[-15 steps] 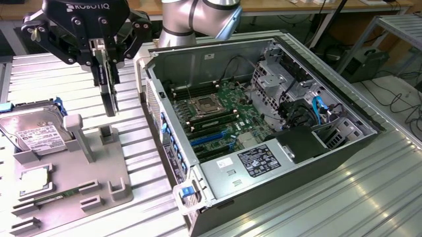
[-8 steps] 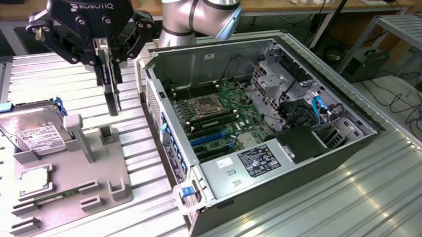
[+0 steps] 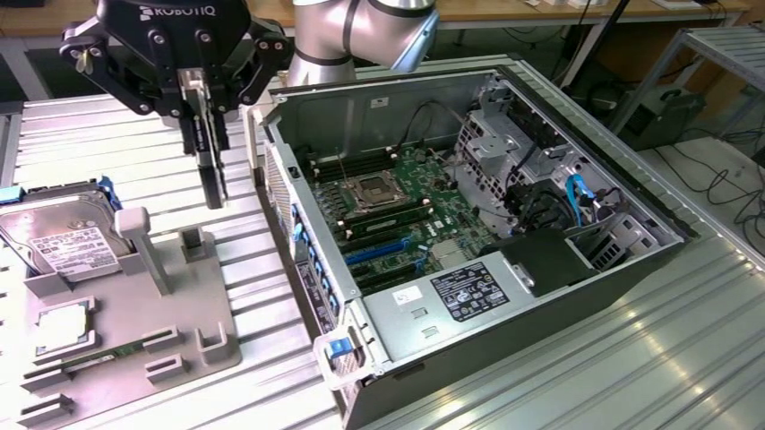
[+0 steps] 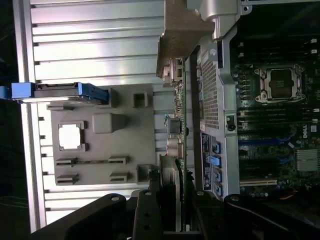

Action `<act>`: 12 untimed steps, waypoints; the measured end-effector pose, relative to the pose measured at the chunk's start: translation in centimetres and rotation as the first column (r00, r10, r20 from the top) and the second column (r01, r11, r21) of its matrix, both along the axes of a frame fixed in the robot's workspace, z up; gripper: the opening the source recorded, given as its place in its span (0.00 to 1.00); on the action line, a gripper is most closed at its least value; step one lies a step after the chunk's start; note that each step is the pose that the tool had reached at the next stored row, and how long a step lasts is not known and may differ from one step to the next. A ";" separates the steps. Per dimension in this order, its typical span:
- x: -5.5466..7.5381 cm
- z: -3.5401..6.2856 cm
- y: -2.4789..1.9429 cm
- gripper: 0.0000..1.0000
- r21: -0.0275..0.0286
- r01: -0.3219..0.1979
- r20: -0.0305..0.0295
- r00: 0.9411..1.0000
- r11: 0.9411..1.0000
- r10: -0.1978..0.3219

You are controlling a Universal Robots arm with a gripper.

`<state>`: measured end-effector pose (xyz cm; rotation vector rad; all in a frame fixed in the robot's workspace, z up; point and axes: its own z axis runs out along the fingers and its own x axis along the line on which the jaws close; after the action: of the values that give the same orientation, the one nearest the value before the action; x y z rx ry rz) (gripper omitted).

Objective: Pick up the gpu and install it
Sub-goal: 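Pick up the gpu and move the gpu toward the slot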

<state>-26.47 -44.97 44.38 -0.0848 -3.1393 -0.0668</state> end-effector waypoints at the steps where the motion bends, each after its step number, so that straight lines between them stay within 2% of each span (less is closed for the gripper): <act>1: 0.1 0.00 0.00 0.28 0.000 0.000 0.000 1.000 1.000 0.000; 12: 0.8 0.00 0.00 0.28 0.000 0.000 0.000 1.000 1.000 0.000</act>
<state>-25.70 -44.97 44.38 -0.0848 -3.1393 -0.0667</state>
